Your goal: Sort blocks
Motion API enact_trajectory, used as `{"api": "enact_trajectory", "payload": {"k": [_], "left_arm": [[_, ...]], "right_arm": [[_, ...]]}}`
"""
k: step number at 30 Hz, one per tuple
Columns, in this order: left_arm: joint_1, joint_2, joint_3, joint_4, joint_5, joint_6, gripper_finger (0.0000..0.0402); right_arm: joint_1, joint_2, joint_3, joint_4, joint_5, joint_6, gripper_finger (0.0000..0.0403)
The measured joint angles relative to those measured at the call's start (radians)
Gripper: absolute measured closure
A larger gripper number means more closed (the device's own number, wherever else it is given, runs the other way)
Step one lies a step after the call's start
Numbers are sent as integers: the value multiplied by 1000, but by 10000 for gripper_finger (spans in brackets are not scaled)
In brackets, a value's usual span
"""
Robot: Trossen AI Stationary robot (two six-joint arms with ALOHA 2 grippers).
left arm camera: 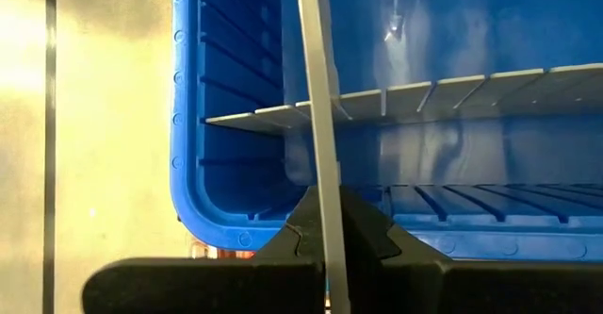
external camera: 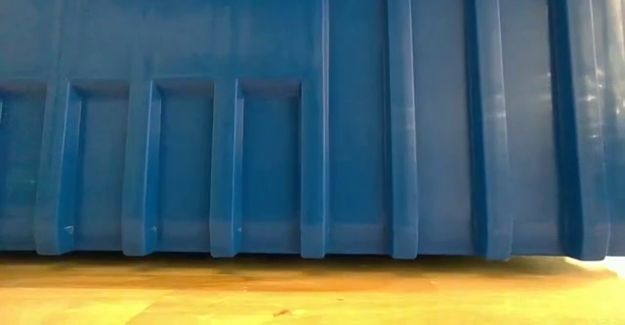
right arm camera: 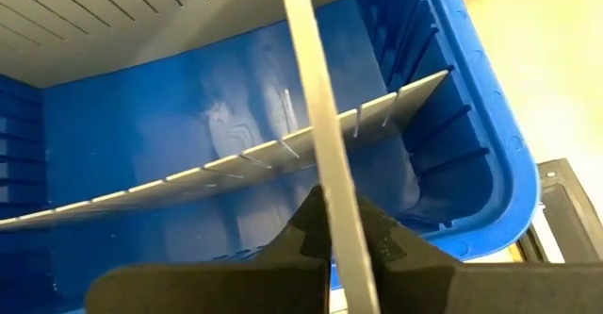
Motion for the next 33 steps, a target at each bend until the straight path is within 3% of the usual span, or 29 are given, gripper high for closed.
{"api": "enact_trajectory", "payload": {"k": [12, 16, 30, 33], "left_arm": [[1, 0, 0, 0, -8, 0, 402], [1, 0, 0, 0, -5, 1, 402], [2, 0, -3, -3, -7, 6, 401], [2, 0, -3, -1, -4, 6, 401]], "right_arm": [[24, 0, 0, 4, 72, -75, 403], [26, 1, 0, -7, 31, -48, 403], [66, -7, -72, 39, 107, -58, 403], [64, -7, -72, 16, 76, -61, 403]]}}
